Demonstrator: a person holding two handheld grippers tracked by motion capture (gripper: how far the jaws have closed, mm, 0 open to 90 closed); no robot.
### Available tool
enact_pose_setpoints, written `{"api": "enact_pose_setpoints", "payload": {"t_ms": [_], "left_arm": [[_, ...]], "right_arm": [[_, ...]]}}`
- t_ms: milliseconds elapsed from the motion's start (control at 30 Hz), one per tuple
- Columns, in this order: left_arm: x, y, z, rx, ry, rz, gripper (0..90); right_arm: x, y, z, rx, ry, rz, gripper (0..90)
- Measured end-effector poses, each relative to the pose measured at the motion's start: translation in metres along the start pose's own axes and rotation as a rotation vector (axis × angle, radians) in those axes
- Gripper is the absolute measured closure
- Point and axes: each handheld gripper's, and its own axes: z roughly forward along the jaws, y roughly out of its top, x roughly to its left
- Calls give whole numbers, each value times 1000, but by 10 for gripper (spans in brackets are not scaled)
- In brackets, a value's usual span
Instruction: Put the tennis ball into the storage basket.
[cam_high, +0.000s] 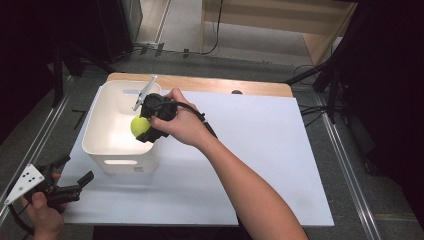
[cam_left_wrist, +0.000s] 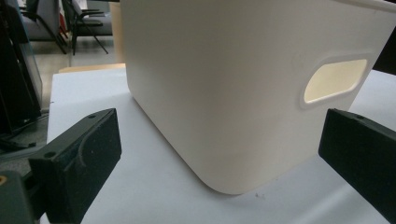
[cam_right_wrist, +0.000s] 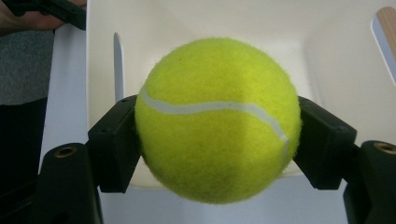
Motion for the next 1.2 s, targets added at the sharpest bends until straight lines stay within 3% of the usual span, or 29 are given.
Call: {"api": "enact_pose_setpoints", "payload": {"t_ms": [333,533,700,867,1200], "left_arm": [[0,0,0,1,-1,0,0],[0,0,0,2,-2,1,0],[0,0,0,2,-2,1,0],[0,0,0,1,-2,-1,0],[0,0,0,3,-2,0,0]], "right_arm": [[1,-1,13,27,16,2,241],[1,-2,17,31,49,-7,236],[2,-3,17,30,50,-8,226],[2,-4,12,2,55,-6,110],[1,-16,0,-32,22,11,102]]}}
